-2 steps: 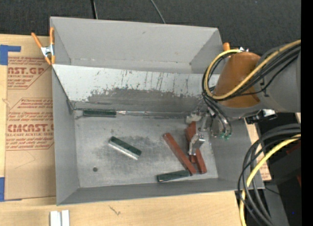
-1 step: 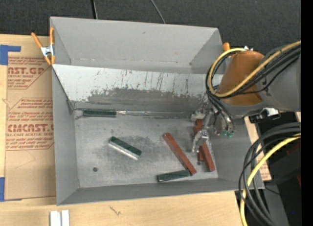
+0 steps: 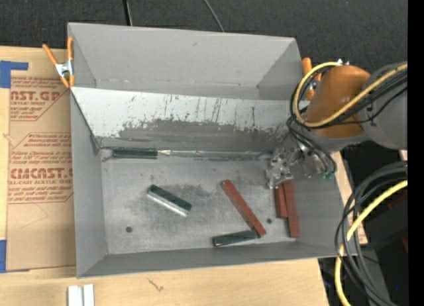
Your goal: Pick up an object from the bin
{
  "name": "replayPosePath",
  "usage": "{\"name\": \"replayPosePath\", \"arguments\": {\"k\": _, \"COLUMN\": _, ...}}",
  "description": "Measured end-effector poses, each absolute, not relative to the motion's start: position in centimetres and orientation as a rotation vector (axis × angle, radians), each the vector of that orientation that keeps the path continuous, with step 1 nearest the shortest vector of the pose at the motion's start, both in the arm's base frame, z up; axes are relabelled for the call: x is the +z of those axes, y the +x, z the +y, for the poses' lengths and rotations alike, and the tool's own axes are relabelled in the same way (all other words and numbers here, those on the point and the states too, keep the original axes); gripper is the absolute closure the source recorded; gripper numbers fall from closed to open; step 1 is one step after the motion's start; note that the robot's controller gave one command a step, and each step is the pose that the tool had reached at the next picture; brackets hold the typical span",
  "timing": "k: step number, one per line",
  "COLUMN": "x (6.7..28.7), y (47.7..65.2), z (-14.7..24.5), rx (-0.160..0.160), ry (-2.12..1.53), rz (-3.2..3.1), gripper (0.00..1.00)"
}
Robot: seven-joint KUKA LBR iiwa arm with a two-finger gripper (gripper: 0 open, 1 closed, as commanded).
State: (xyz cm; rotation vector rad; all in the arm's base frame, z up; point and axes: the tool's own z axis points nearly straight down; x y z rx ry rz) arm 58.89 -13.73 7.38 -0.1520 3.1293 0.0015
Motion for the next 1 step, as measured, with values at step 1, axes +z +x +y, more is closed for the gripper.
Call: {"name": "replayPosePath", "arguments": {"k": 1, "x": 7.38, "y": 58.89, "z": -13.73, "rx": 0.001, "ry": -0.152, "rz": 3.129, "gripper": 1.0}}
